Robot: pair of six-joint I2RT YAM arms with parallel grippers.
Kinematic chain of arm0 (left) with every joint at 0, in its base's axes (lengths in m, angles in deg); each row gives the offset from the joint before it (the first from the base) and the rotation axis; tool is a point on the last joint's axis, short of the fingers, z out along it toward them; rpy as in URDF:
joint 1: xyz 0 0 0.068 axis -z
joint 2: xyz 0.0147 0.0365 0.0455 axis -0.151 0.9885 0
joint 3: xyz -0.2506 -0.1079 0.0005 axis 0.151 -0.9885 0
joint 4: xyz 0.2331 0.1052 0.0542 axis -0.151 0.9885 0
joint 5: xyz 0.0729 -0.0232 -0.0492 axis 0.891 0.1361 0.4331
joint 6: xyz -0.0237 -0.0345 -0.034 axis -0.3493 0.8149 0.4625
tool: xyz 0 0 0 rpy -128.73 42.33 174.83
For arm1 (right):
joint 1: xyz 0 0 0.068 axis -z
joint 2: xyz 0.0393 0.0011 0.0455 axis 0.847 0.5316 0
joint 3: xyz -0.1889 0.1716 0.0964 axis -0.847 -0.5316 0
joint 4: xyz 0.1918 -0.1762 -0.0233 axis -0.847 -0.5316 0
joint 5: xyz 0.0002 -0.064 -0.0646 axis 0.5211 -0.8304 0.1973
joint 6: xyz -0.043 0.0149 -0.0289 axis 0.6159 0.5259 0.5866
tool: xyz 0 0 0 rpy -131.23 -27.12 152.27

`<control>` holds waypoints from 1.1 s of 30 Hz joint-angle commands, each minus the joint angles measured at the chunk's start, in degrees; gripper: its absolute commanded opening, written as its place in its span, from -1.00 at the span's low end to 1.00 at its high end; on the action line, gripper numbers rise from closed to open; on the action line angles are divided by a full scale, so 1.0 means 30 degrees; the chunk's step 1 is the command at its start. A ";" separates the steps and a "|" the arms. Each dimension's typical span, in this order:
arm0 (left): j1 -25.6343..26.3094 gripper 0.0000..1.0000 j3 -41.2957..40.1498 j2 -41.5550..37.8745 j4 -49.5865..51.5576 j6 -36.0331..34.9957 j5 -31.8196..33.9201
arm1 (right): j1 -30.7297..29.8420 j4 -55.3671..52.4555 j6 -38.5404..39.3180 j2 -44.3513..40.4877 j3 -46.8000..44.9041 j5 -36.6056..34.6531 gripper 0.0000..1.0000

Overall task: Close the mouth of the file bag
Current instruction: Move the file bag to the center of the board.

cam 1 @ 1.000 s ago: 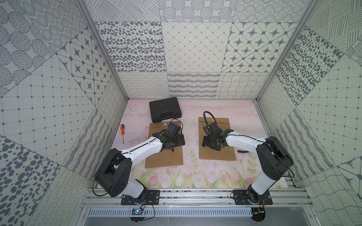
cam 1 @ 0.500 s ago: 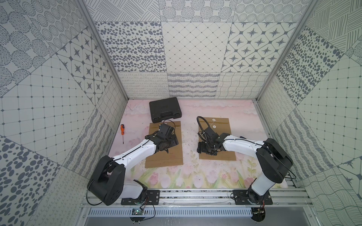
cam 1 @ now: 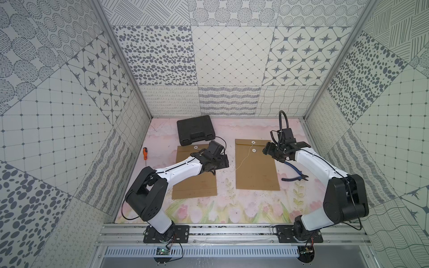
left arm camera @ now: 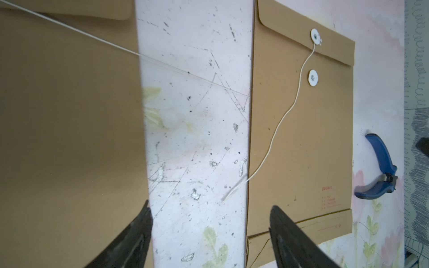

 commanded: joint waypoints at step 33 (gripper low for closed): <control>-0.0483 0.40 1.6900 1.3600 0.0012 -0.1096 -0.4431 | 0.4709 0.3286 -0.0828 0.9909 0.6354 0.5017 0.51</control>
